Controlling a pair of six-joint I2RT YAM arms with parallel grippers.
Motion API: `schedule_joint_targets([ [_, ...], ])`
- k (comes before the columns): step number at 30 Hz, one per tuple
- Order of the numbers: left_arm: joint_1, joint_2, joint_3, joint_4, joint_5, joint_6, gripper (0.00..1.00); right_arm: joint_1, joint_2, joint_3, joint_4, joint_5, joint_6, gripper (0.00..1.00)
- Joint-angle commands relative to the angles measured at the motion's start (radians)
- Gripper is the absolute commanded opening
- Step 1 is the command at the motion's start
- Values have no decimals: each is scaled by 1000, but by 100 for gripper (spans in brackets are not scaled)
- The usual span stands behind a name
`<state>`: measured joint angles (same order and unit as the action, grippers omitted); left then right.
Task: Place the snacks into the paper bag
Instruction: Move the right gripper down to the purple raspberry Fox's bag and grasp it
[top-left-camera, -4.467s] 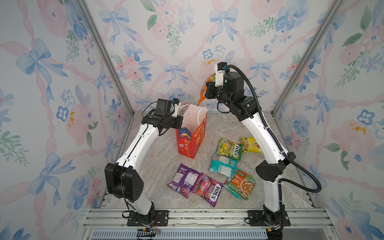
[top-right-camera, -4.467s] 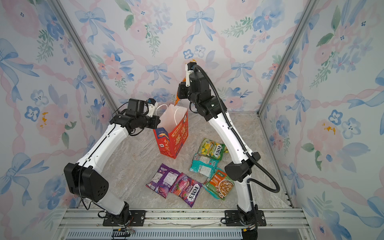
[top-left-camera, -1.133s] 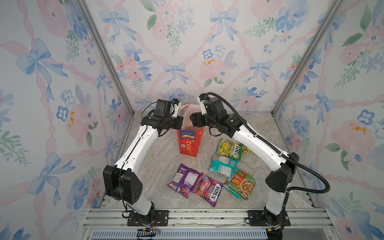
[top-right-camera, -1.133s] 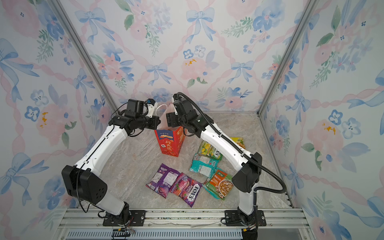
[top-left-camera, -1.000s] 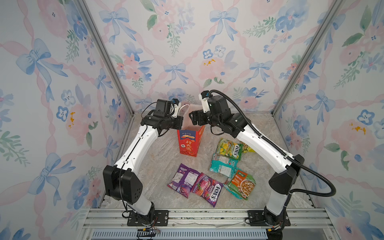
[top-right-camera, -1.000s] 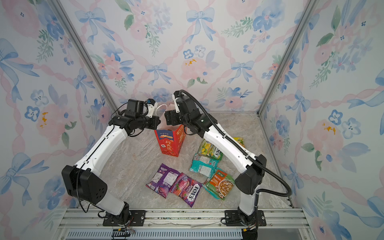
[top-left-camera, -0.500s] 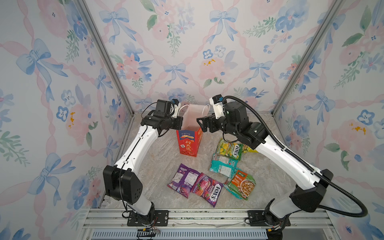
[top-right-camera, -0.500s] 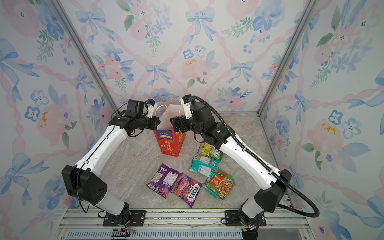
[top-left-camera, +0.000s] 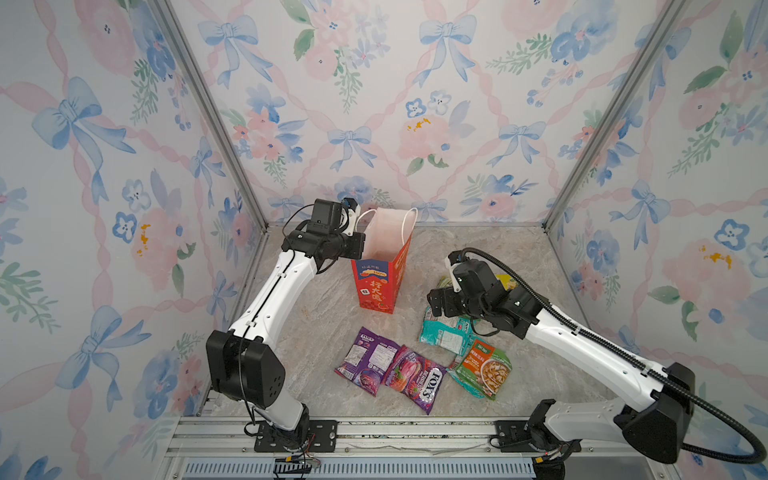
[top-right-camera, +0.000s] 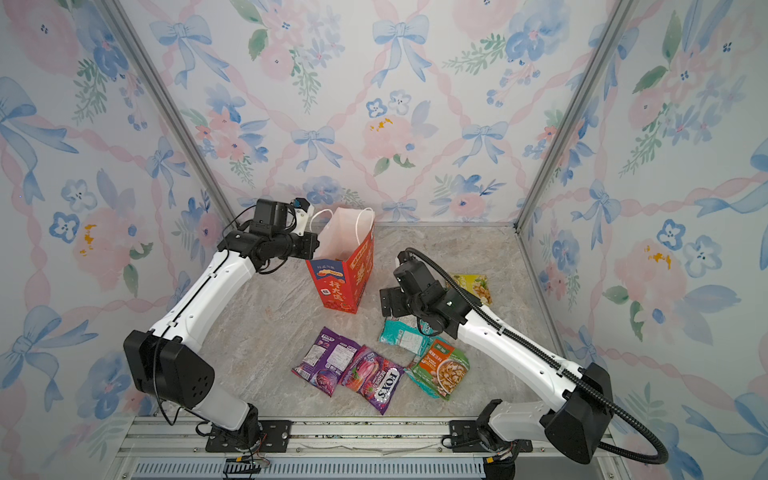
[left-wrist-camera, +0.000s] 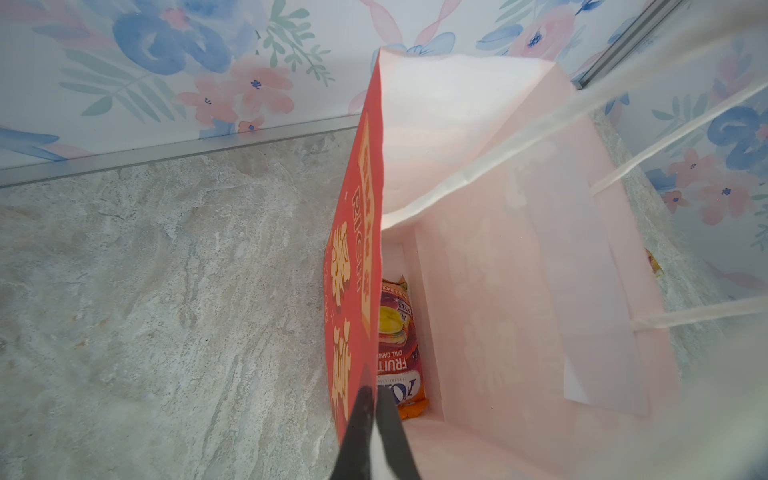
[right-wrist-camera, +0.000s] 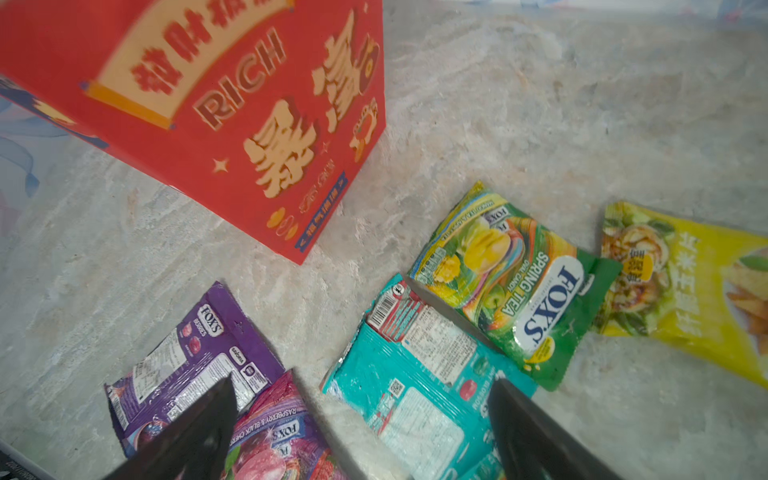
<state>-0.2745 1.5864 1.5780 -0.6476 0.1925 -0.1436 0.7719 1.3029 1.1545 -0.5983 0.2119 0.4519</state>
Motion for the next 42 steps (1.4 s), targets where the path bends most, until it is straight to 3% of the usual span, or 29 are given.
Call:
schedule_joint_targets([
  [1, 1, -12, -17, 2, -11, 2, 0, 0, 14, -51, -15, 2, 96, 97],
  [6, 4, -12, -21, 2, -30, 5, 0, 66, 86, -73, 44, -63, 119, 100],
  [12, 10, -2, -20, 2, -33, 6, 0, 173, 198, -60, 73, -143, 153, 94],
  [29, 23, -2, -19, 2, -25, 4, 0, 500, 338, -32, -120, -56, 194, 92],
  [42, 23, -9, -19, 2, -28, 1, 0, 543, 460, -6, -103, -51, 182, 76],
])
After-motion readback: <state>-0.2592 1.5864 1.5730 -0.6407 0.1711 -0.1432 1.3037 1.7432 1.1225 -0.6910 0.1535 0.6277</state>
